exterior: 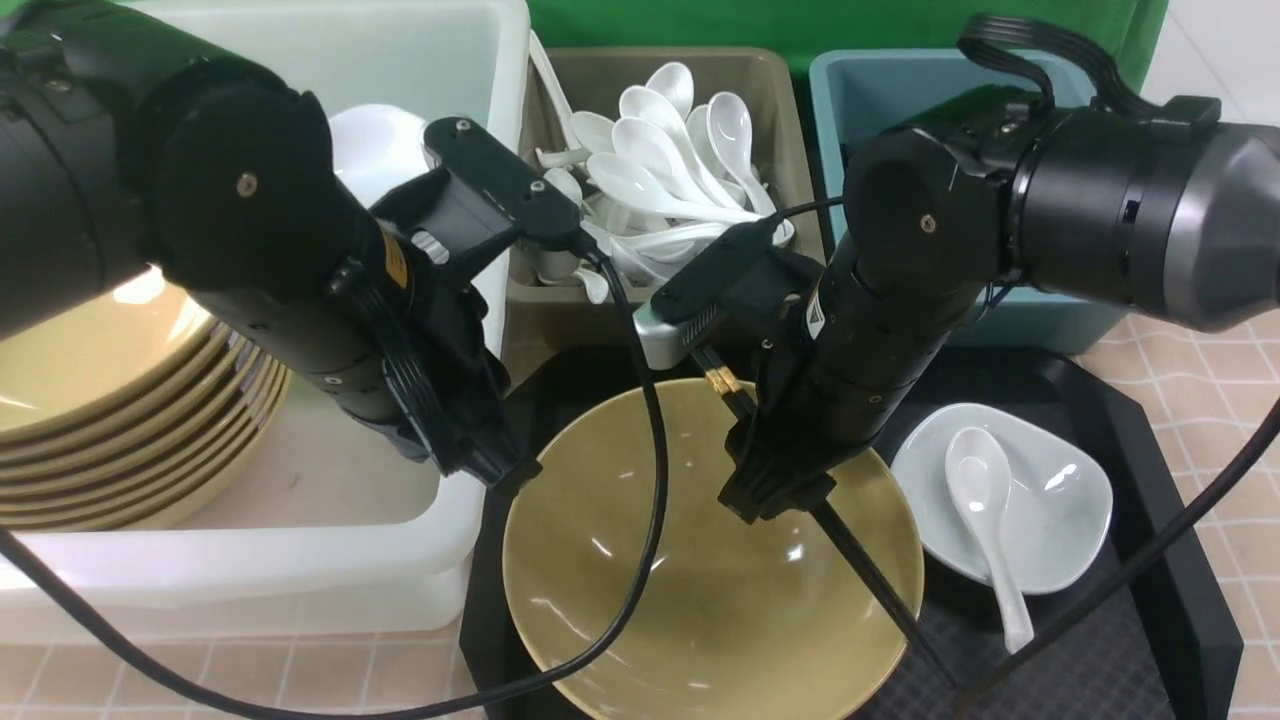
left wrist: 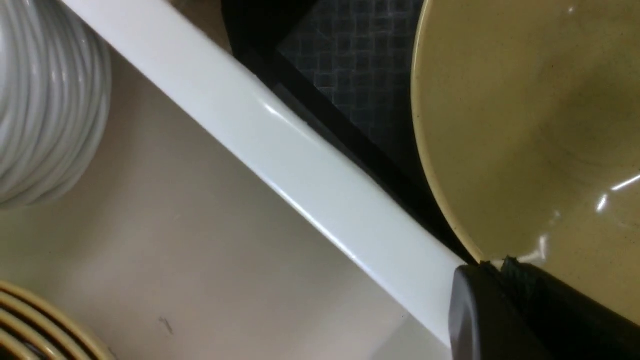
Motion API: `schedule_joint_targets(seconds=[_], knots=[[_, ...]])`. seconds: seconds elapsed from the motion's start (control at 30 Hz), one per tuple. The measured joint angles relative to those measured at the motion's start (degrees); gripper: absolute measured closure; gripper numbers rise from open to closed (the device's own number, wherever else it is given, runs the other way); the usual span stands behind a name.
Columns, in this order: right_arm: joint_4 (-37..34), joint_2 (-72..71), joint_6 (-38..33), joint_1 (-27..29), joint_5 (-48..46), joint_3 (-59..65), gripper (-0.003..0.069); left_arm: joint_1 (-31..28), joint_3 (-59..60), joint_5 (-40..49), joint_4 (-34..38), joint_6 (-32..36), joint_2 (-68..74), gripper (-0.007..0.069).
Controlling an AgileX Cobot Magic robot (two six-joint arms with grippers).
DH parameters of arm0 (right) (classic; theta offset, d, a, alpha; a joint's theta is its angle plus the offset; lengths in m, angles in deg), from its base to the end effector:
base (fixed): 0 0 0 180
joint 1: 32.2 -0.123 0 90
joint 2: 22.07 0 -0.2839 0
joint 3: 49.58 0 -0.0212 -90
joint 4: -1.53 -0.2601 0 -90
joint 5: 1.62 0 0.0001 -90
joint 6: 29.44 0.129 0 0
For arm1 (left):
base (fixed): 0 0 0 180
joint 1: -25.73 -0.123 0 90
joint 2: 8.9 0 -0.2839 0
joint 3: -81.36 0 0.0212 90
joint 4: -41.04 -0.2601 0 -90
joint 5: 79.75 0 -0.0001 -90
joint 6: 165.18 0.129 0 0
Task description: On brown table put chopsticks spoon bowls plates into blue grey white boxes.
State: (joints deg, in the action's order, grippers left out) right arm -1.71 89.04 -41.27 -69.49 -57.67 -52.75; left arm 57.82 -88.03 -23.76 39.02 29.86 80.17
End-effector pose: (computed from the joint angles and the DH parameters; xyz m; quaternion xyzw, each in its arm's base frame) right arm 0.3080 0.2422 0.2040 -0.4002 0.9054 0.0555 0.1302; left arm 0.2633 -0.1607 0.2665 0.3968 0.8933 -0.0151 0.2108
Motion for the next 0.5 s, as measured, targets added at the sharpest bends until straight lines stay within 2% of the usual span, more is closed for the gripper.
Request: schedule_joint_targets(seconds=[0.1,0.13,0.3,0.5], knots=[[0.07,-0.28,0.04,0.0,-0.19,0.0,0.0479,0.0,0.0,-0.27,-0.04,-0.34,0.0,0.0622],[0.07,-0.58,0.16,0.0,-0.25,0.0,0.0508,0.0,0.0,-0.61,-0.04,-0.86,0.0,0.0622],[1.09,-2.64,0.21,0.0,-1.25,-1.18,0.0501,0.0,0.0,-3.29,-0.06,-2.2,0.0,0.0622],[8.84,-4.09,1.79,1.25,-2.11,-8.12,0.0501,-0.27,-1.46,-14.22,1.24,-3.76,2.11,0.0622]])
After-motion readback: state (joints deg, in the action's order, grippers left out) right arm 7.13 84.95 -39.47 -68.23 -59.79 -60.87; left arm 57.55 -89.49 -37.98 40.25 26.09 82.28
